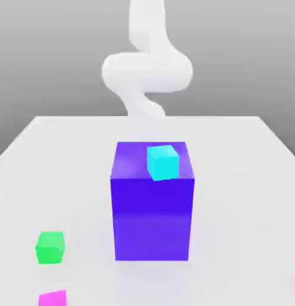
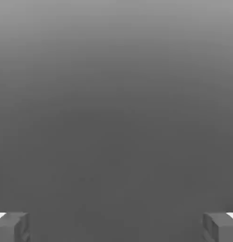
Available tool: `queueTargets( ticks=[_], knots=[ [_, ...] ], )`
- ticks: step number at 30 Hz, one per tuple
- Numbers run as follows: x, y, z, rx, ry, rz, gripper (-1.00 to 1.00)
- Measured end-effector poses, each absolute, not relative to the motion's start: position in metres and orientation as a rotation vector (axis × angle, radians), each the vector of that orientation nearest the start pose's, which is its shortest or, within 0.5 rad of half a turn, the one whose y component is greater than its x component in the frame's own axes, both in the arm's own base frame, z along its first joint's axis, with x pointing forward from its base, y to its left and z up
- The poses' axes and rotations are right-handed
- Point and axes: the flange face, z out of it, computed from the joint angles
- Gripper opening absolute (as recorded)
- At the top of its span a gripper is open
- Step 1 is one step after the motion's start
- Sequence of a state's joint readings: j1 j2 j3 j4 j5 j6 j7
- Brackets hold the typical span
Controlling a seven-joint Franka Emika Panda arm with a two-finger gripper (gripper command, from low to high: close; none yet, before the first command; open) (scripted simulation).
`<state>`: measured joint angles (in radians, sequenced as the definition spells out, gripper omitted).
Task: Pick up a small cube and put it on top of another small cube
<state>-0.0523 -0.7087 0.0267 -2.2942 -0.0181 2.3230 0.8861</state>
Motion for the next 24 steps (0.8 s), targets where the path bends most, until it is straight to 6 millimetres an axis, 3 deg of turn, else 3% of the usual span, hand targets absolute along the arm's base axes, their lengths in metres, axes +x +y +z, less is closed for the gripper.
queueTargets(
  ticks=[6, 12, 18, 24],
  knots=[
    [0.45, -0.033, 0.604, -2.381, 1.542, -0.815, 0.0],
    [0.5, -0.069, 0.514, -2.273, 1.875, -0.648, 0.0],
    [0.528, -0.111, 0.414, -2.103, 2.189, -0.463, 0.0],
    [0.536, -0.144, 0.311, -1.887, 2.458, -0.259, 0.0]
  ],
)
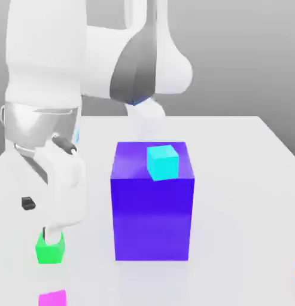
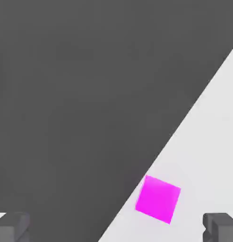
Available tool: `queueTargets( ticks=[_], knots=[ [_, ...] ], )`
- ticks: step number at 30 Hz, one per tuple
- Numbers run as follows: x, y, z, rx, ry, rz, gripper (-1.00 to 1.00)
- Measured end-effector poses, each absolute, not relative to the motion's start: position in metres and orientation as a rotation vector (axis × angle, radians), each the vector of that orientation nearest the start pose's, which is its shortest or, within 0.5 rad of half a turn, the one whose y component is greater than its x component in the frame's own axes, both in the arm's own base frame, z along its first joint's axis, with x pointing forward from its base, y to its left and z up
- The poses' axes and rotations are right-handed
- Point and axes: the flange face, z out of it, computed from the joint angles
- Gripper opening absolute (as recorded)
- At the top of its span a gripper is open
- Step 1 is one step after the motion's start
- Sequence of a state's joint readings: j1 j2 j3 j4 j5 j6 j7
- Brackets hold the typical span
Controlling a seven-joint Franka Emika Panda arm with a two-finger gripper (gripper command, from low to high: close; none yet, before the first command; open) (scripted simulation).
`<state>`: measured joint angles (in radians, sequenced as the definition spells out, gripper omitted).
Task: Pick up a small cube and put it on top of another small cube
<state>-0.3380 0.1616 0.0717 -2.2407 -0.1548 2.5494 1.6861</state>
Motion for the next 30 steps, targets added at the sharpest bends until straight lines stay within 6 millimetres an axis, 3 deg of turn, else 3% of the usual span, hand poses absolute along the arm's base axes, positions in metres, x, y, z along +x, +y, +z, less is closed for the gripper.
queueTargets(
  ticks=[6, 10, 11, 17, 19, 22, 30],
  knots=[
    [0.524, -0.167, 0.209, -1.617, 2.688, -0.038, 0.0],
    [0.522, -0.17, 0.148, -1.568, 2.721, -0.002, 0.0],
    [0.521, -0.17, 0.135, -1.567, 2.722, -0.001, -1.0],
    [0.521, -0.17, 0.129, -1.566, 2.721, -0.004, -1.0],
    [0.522, -0.17, 0.143, -1.564, 2.722, -0.002, -1.0],
    [0.52, -0.17, 0.183, -1.564, 2.723, -0.002, -1.0],
    [0.425, -0.207, 0.228, -1.391, 2.832, -0.005, -1.0]
  ],
)
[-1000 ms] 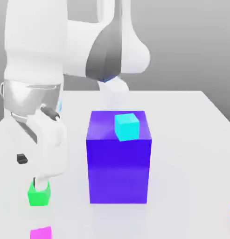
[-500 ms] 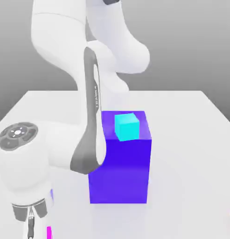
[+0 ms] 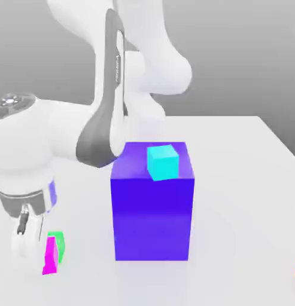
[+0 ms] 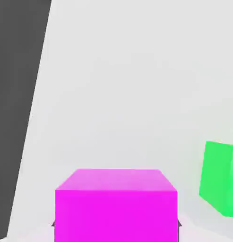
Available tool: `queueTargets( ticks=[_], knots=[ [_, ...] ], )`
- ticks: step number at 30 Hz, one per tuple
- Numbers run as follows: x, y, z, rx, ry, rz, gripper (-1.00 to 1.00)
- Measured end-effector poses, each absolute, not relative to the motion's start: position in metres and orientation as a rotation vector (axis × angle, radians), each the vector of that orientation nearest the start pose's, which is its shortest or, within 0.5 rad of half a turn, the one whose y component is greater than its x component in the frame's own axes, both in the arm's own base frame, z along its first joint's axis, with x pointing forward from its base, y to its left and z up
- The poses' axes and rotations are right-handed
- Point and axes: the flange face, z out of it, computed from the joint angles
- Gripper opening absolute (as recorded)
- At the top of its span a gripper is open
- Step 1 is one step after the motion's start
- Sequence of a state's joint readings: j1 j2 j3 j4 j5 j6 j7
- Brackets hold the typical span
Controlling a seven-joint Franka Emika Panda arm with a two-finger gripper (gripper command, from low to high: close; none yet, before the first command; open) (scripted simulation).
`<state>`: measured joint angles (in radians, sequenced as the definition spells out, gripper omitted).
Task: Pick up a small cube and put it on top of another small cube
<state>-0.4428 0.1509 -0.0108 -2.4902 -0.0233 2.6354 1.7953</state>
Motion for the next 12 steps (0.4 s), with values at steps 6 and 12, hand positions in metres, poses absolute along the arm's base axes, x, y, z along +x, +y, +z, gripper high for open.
queueTargets(
  ticks=[6, 12],
  knots=[
    [0.365, -0.222, 0.225, -1.247, 2.884, -0.003, -1.0],
    [0.363, -0.22, 0.183, -1.249, 2.882, -0.003, 1.0]
  ],
)
